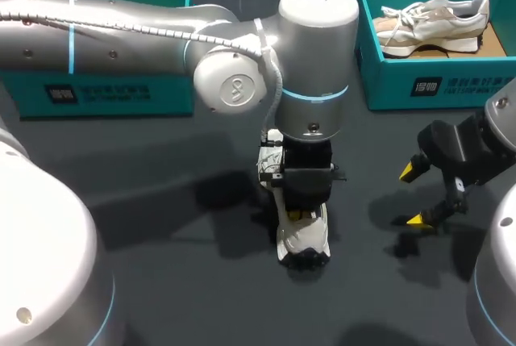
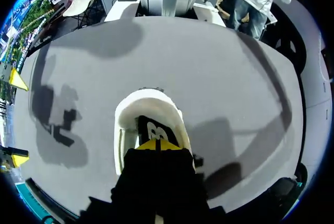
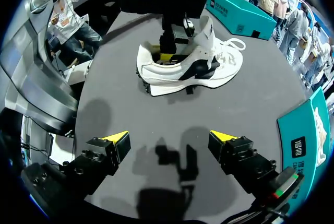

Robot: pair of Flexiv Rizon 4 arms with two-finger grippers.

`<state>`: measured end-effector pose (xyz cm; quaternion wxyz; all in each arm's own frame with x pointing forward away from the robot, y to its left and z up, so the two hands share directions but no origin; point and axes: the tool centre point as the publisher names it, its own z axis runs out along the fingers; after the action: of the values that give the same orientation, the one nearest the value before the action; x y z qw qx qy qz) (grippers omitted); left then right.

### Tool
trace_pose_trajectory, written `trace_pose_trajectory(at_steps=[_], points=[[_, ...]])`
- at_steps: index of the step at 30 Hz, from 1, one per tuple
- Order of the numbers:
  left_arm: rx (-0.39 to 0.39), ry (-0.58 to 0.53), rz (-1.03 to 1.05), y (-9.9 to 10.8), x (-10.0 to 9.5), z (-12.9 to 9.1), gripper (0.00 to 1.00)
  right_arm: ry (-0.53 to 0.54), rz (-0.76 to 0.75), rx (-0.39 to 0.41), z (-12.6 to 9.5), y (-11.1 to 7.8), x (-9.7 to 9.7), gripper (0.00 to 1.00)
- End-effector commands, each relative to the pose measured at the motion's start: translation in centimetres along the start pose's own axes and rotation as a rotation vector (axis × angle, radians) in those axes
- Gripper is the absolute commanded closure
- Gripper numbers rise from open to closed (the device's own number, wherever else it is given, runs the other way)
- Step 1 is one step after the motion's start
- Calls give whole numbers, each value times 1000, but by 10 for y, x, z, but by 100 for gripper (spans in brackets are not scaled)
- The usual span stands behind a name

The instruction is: Take the shoe out of the shoebox, open the shoe tongue, remove and reinsert the insole, then place the shoe into the shoebox

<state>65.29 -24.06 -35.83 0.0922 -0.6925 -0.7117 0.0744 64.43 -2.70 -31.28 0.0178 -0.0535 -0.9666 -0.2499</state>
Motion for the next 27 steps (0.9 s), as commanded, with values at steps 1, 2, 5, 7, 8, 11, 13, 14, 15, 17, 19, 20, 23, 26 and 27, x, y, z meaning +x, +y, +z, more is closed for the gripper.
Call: trace_pose_trajectory(at_steps=[1,2,5,7,8,11,13,14,15,17,19,20,23,26,27], points=[[-31,25,-8,-5,9,-1,100,-3,0,2,0,0,2,0],[-32,36,-10,-4,10,2,100,-3,0,2,0,0,2,0],[-37,67,-21,-2,14,10,100,-3,0,2,0,0,2,0],[-48,86,-42,1,15,19,100,-3,0,2,0,0,2,0],[-55,92,-52,3,15,24,100,-3,0,2,0,0,2,0],[-52,108,-79,8,13,39,100,-3,0,2,0,0,2,0],[-36,108,-84,10,12,44,100,-3,0,2,0,0,2,0],[-40,105,-92,11,11,45,100,-3,0,2,0,0,2,0],[-43,95,-97,12,11,44,100,-3,0,2,0,0,2,0],[-50,56,-98,11,10,35,100,-3,0,2,0,0,2,0],[-55,25,-94,9,9,24,100,-3,0,2,0,0,2,0],[-58,12,-90,8,9,18,100,-3,0,2,0,0,2,0],[-53,-22,-71,2,9,1,100,-3,0,2,0,0,2,0],[-46,-38,-58,-3,9,-12,100,-3,0,2,0,0,2,0],[-42,-39,-53,-3,10,-14,100,-3,0,2,0,0,2,0]])
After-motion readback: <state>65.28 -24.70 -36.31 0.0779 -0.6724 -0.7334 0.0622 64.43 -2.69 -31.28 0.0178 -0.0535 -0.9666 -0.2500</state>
